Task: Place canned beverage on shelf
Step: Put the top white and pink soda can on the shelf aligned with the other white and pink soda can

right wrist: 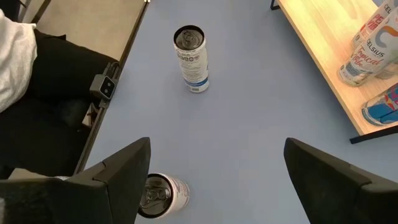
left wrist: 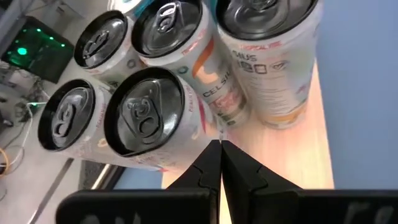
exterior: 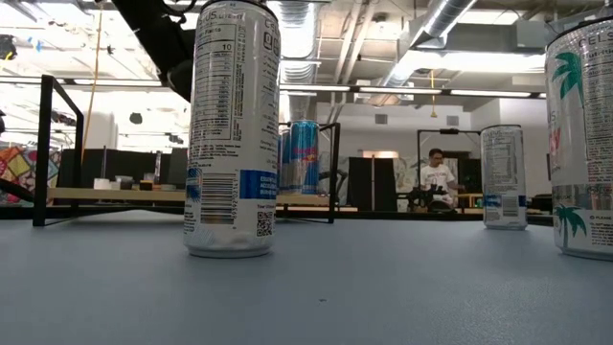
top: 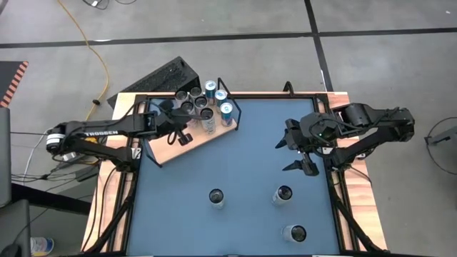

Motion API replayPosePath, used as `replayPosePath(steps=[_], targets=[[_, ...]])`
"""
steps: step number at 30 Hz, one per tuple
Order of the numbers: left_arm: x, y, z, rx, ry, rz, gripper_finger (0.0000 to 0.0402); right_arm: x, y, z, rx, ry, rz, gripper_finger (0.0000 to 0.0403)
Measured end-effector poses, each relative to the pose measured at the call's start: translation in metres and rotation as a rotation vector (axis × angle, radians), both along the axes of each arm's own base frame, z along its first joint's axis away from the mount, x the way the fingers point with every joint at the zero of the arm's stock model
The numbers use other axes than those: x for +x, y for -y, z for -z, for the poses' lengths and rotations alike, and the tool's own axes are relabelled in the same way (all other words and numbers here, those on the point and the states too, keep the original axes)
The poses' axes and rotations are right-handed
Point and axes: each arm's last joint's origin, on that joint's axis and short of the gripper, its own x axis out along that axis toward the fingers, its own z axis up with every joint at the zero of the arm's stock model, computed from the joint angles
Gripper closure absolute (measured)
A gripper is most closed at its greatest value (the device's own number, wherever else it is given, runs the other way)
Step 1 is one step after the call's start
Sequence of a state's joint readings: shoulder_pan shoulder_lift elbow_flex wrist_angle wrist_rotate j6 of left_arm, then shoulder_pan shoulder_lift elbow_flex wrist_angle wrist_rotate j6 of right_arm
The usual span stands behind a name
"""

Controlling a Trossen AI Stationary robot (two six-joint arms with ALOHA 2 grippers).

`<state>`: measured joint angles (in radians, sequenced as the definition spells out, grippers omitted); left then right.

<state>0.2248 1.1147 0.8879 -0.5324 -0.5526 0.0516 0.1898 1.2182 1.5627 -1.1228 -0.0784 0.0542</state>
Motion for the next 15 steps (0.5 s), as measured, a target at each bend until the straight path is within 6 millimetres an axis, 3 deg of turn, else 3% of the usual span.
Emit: replayPosePath(steps=[6, 9, 15], targets=[[-0.006, 0.008, -0.005, -0.005, 0.03, -0.003, 0.0401, 0.0, 0.0, 0.0, 0.001, 0.0, 0.001, 0.0053], [-0.001, 0.013, -0.008, -0.06, 0.091, 0.088, 0.0401, 0.0, 0.0, 0.0, 0.001, 0.0, 0.001, 0.0053], [0.008, 0.015, -0.01, 0.021, 0.107, 0.103, 0.0401, 0.0, 0.0, 0.0, 0.0, 0.001, 0.0, 0.0053]])
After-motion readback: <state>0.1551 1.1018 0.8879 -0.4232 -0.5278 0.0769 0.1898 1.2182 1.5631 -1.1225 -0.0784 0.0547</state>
